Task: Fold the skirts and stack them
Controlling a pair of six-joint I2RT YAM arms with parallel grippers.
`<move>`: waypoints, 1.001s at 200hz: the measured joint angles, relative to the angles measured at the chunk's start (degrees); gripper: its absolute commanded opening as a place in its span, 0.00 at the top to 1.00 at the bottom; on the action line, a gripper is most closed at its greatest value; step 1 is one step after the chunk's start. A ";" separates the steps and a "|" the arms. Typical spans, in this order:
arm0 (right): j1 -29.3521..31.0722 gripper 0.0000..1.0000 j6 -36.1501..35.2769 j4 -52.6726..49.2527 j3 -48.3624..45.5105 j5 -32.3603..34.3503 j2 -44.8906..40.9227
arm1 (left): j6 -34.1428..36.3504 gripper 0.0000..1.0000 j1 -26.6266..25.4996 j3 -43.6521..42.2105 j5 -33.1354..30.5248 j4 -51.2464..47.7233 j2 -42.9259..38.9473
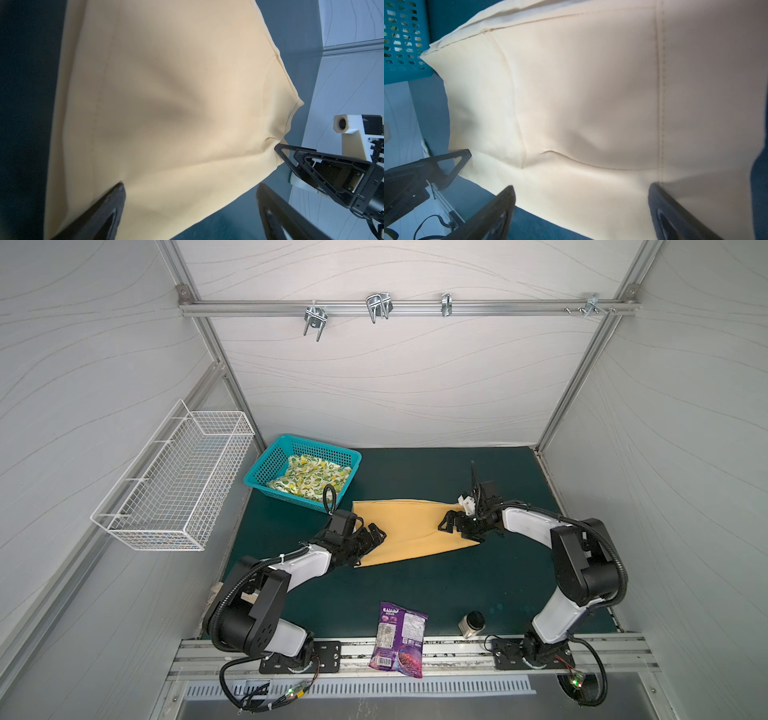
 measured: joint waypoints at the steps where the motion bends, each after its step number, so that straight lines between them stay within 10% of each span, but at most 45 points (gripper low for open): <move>1: 0.00 0.01 0.02 -0.02 0.00 0.00 0.00 | 0.00 0.01 0.04 0.02 0.02 -0.11 0.00; 200: -4.83 0.11 -3.52 -8.79 11.13 8.04 5.75 | 6.58 0.01 1.03 23.82 2.16 -17.09 10.23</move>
